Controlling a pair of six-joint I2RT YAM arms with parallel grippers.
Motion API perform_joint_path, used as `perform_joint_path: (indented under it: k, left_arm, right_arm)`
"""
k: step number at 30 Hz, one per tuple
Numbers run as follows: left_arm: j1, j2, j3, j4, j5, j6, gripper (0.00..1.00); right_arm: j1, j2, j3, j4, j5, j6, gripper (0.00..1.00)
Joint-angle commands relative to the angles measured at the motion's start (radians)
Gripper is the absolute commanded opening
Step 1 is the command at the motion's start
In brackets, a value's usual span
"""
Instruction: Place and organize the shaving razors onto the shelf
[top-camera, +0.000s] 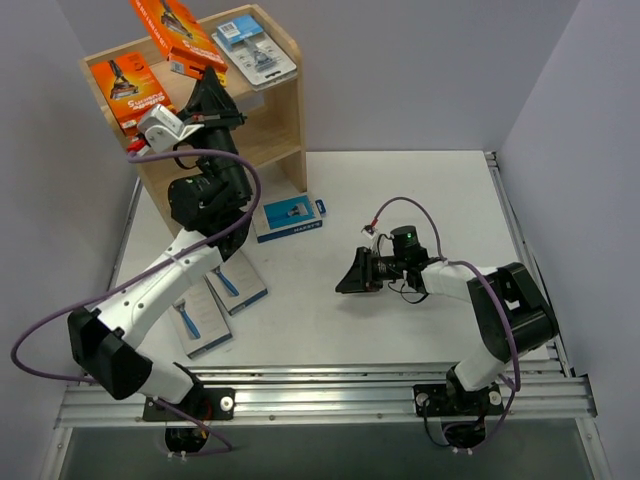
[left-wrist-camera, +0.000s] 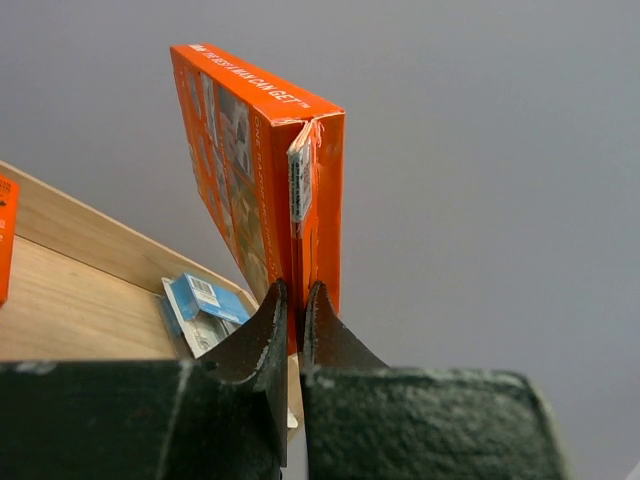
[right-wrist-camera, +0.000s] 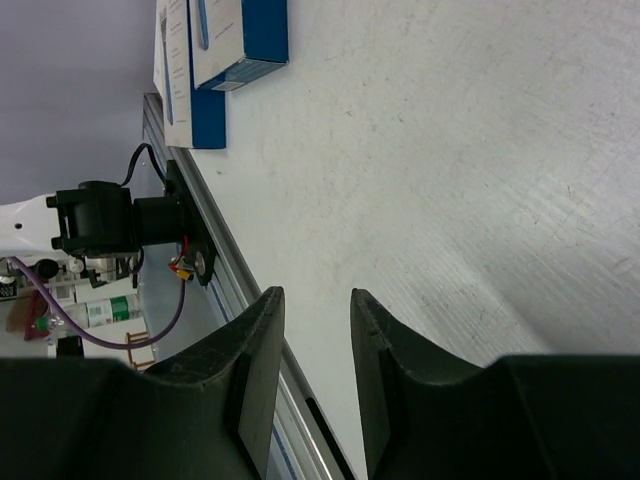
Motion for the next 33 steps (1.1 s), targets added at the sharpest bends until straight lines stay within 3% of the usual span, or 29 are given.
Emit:
perform_joint_path:
  k: [1, 14, 33]
  left_arm:
    - [0.026, 0.034, 0.080, 0.130, -0.016, -0.111, 0.02]
    - [0.089, 0.171, 0.037, 0.213, -0.055, -0.321, 0.02]
    - [0.108, 0.269, -0.060, 0.391, -0.101, -0.372, 0.02]
  right_arm:
    - [0.005, -0.025, 0.017, -0.062, -0.005, -0.035, 0.29]
    - [0.012, 0.013, 0.000, -0.077, -0.005, -0.060, 0.29]
    - [0.032, 0.030, -0.016, -0.081, 0.009, -0.071, 0.30]
